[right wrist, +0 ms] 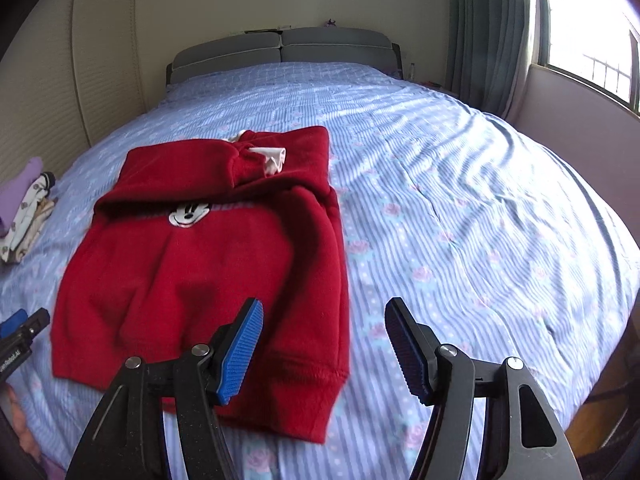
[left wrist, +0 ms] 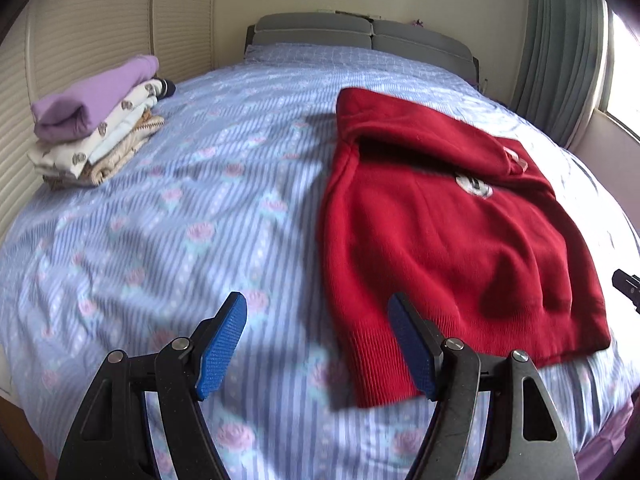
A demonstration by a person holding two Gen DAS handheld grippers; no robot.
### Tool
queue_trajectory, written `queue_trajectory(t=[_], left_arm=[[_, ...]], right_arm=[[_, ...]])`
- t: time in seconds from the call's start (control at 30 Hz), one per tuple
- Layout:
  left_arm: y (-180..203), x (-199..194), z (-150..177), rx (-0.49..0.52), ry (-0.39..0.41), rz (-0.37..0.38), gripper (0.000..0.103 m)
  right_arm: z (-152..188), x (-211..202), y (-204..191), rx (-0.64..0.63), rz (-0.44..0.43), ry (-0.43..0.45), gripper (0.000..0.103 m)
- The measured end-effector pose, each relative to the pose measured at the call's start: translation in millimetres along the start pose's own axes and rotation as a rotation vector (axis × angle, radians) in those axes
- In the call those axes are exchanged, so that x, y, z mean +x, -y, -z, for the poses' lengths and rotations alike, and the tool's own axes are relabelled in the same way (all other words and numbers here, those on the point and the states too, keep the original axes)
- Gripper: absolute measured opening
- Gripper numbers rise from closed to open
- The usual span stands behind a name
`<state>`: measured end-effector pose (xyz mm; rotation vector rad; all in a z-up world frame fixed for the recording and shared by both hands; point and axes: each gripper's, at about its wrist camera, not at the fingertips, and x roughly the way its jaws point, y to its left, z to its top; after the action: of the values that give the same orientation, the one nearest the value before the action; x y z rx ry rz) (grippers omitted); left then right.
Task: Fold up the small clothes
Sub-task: 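Grasp the sweatshirt's ribbed hem with the left gripper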
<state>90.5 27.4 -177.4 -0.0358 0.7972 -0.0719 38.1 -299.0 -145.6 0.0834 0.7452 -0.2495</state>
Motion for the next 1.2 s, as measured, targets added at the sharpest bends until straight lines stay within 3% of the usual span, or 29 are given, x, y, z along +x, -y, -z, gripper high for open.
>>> queue_trajectory(t=[0.27, 0.57, 0.73, 0.9, 0.97, 1.13, 1.2], left_arm=[[-0.7, 6.2, 24.4, -0.043, -0.005, 0.071, 0.071], [4.3, 12.4, 24.9, -0.064, -0.019, 0.100, 0.070], [14.7, 15.4, 26.7, -0.012, -0.018, 0.116, 0.034], [19.8, 17.3, 29.1, 0.003, -0.014, 0.120, 0.028], [18.0, 16.6, 29.5, -0.004, -0.015, 0.126, 0.024], [17.5, 14.6, 32.7, -0.012, -0.020, 0.143, 0.014], [18.1, 13.2, 32.8, -0.011, -0.019, 0.147, 0.011]], right_arm=[[37.2, 3.0, 22.8, 0.053, 0.016, -0.064, 0.064], [35.5, 16.0, 25.7, 0.114, -0.127, -0.095, 0.064], [45.7, 37.2, 21.2, 0.133, -0.163, -0.176, 0.064], [45.7, 45.3, 23.5, 0.168, -0.190, -0.191, 0.062], [45.9, 44.5, 23.7, 0.175, -0.224, -0.201, 0.050], [47.7, 46.3, 26.8, 0.209, -0.273, -0.218, 0.040], [47.7, 48.1, 27.7, 0.225, -0.304, -0.224, 0.030]])
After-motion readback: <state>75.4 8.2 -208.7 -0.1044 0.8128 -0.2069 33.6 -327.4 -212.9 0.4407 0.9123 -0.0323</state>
